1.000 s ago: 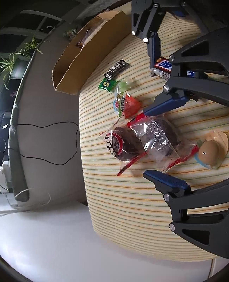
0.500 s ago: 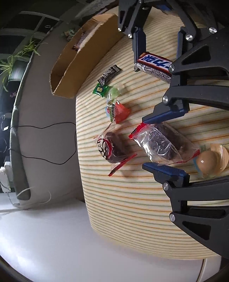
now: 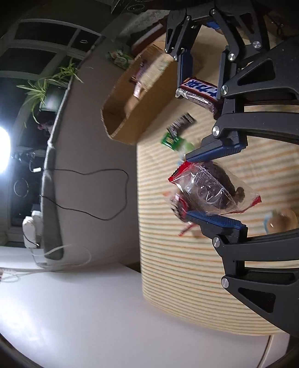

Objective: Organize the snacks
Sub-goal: 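Carry the cake and chocolate bar into the box and open both grippers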

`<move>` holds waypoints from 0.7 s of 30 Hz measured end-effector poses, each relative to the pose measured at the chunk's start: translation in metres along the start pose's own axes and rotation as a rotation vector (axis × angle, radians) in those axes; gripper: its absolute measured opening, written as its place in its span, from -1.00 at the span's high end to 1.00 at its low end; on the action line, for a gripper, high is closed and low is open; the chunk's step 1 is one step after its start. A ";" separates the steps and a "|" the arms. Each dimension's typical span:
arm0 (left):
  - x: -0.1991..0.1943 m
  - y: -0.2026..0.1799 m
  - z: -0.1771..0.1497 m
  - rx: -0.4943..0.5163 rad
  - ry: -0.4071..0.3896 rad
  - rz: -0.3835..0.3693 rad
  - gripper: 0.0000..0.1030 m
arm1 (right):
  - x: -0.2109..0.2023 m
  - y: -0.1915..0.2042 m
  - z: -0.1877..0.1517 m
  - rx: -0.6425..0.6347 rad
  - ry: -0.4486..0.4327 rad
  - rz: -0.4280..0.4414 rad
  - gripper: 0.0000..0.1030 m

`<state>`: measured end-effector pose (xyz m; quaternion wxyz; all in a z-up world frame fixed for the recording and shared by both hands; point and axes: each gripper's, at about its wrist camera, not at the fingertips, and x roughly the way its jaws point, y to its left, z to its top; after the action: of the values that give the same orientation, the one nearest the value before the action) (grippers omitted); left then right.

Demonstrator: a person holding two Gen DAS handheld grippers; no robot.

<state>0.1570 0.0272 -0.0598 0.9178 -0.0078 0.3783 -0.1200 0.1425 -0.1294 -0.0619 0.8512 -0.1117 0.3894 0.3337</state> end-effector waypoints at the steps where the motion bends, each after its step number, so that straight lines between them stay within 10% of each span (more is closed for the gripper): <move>1: 0.000 -0.003 0.003 0.004 -0.006 -0.004 0.18 | -0.003 -0.004 0.003 0.003 -0.007 -0.006 -0.14; 21: 0.048 -0.080 0.077 0.071 -0.057 -0.109 0.19 | -0.043 -0.127 0.026 0.095 -0.056 -0.166 -0.15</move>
<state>0.2261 -0.0671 -0.0296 0.9201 0.0010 0.3465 -0.1828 0.2206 -0.2336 -0.0211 0.8909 -0.0936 0.3701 0.2460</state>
